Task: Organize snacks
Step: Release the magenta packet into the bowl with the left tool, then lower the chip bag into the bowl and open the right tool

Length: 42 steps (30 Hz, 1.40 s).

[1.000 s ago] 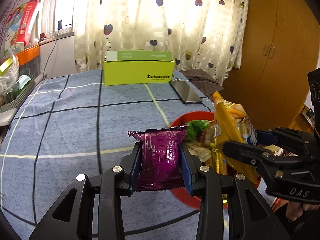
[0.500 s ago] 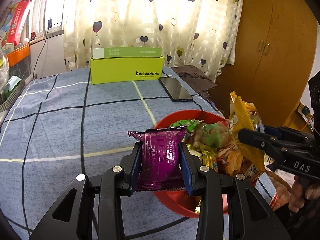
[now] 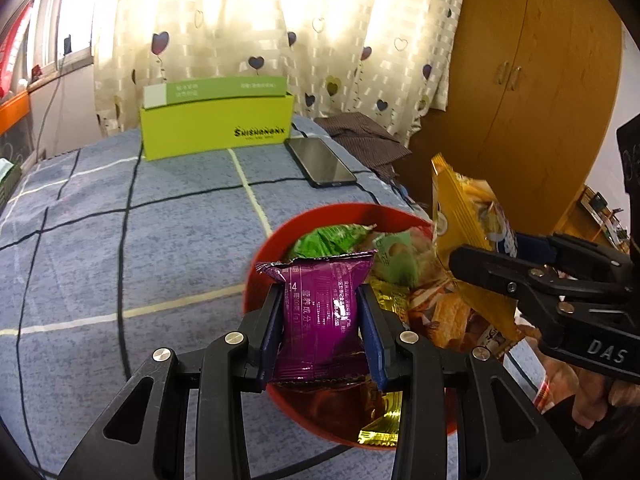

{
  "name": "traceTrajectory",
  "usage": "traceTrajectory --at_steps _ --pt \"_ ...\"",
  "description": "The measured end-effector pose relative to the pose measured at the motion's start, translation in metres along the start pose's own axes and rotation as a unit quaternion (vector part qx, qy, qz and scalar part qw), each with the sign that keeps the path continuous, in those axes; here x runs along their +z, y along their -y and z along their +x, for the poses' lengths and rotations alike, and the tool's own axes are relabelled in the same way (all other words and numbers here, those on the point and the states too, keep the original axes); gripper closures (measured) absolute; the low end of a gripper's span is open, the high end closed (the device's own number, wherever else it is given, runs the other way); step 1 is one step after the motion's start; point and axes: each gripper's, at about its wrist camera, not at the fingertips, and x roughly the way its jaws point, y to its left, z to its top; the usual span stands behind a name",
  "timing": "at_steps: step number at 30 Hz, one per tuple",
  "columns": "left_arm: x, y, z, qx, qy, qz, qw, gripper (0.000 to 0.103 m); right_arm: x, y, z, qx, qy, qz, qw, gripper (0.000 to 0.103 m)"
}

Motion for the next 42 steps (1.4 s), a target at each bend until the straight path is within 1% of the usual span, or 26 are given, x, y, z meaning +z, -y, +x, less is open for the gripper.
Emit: traceTrajectory --at_steps 6,9,10,12,13,19,26,34,38,42 --pt "-0.002 -0.001 0.012 -0.012 -0.024 -0.004 0.9996 0.065 0.001 -0.003 0.000 -0.002 0.002 -0.006 1.000 0.059" --pt "-0.001 -0.002 0.012 -0.012 -0.022 -0.006 0.9997 0.064 0.000 -0.003 0.000 -0.002 0.002 -0.006 1.000 0.059" --pt "0.000 -0.002 0.011 -0.014 -0.021 -0.007 0.9997 0.063 0.000 -0.004 0.000 -0.002 0.003 -0.007 1.000 0.059" --pt "-0.001 -0.002 0.008 -0.018 -0.017 -0.006 0.9997 0.052 0.001 -0.005 -0.001 -0.002 0.005 -0.009 1.000 0.059" --pt "-0.002 -0.001 0.006 -0.018 -0.014 -0.005 0.9997 0.052 0.001 -0.006 -0.002 -0.003 0.006 -0.011 1.000 0.059" --pt "-0.002 -0.001 -0.003 -0.014 -0.005 -0.006 0.9999 0.051 0.004 -0.014 -0.001 -0.001 0.011 -0.021 1.000 0.059" --pt "-0.005 -0.011 -0.008 -0.015 -0.003 -0.013 0.9998 0.051 0.007 -0.023 0.006 0.000 0.007 -0.032 0.999 0.059" --pt "-0.010 -0.026 -0.017 -0.012 0.001 -0.026 0.9996 0.051 0.009 -0.031 0.023 -0.001 -0.019 -0.037 0.999 0.058" --pt "-0.013 -0.033 -0.020 -0.011 0.000 -0.033 0.9994 0.051 0.008 -0.034 0.026 -0.006 -0.024 -0.040 0.999 0.056" --pt "-0.014 -0.038 -0.023 -0.010 -0.002 -0.037 0.9992 0.051 0.006 -0.038 0.034 -0.010 -0.044 -0.051 0.998 0.050"
